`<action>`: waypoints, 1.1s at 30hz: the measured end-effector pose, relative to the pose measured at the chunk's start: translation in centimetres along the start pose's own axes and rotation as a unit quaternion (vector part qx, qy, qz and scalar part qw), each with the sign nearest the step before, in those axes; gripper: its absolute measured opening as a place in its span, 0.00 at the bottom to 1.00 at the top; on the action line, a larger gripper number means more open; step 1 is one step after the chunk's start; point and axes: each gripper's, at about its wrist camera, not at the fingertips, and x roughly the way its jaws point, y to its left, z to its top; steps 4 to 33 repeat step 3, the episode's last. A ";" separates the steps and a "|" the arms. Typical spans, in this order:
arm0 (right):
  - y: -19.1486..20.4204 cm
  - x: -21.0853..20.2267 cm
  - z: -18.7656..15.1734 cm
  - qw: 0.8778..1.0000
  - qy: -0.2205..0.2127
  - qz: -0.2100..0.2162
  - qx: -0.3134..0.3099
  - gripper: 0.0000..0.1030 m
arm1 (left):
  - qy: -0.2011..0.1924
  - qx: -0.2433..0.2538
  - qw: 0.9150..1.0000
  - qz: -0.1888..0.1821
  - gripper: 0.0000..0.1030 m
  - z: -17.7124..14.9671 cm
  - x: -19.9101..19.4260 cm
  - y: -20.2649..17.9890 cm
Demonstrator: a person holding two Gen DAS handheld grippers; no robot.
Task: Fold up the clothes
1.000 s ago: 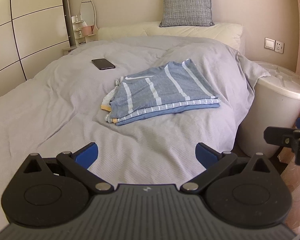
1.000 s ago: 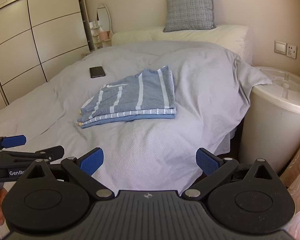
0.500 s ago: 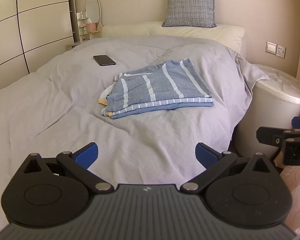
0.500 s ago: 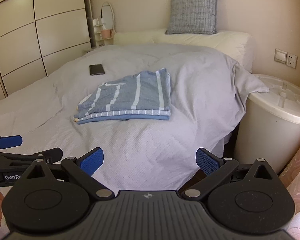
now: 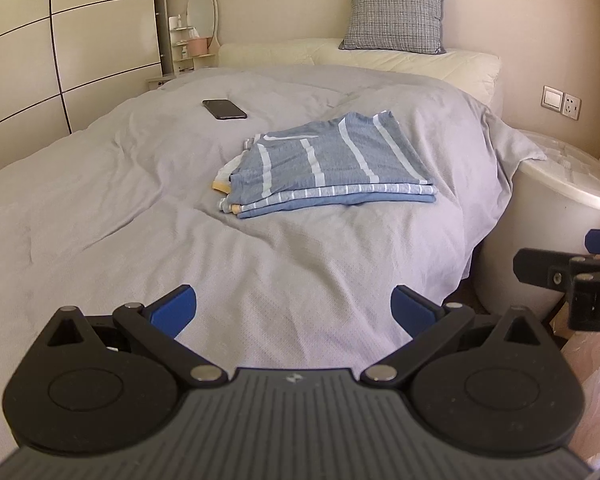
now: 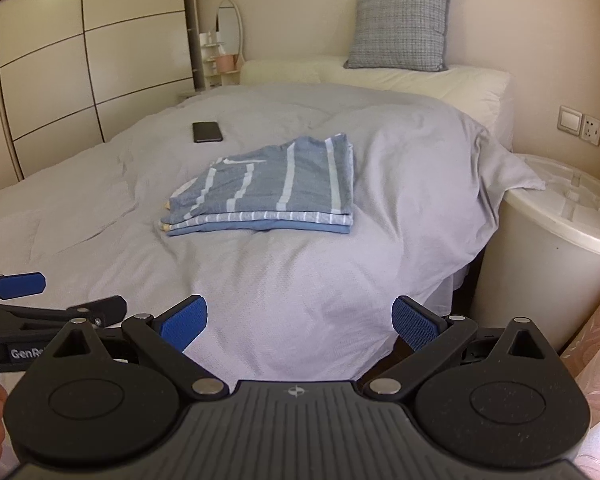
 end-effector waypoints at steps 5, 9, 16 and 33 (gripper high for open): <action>0.4 -0.4 -0.2 1.000 -0.006 0.006 -0.003 0.98 | -0.011 -0.004 1.000 -0.001 0.99 -0.2 -0.9 0.2; 0.4 -0.4 -0.2 1.000 -0.006 0.006 -0.003 0.98 | -0.011 -0.004 1.000 -0.001 0.99 -0.2 -0.9 0.2; 0.4 -0.4 -0.2 1.000 -0.006 0.006 -0.003 0.98 | -0.011 -0.004 1.000 -0.001 0.99 -0.2 -0.9 0.2; 0.4 -0.4 -0.2 1.000 -0.006 0.006 -0.003 0.98 | -0.011 -0.004 1.000 -0.001 0.99 -0.2 -0.9 0.2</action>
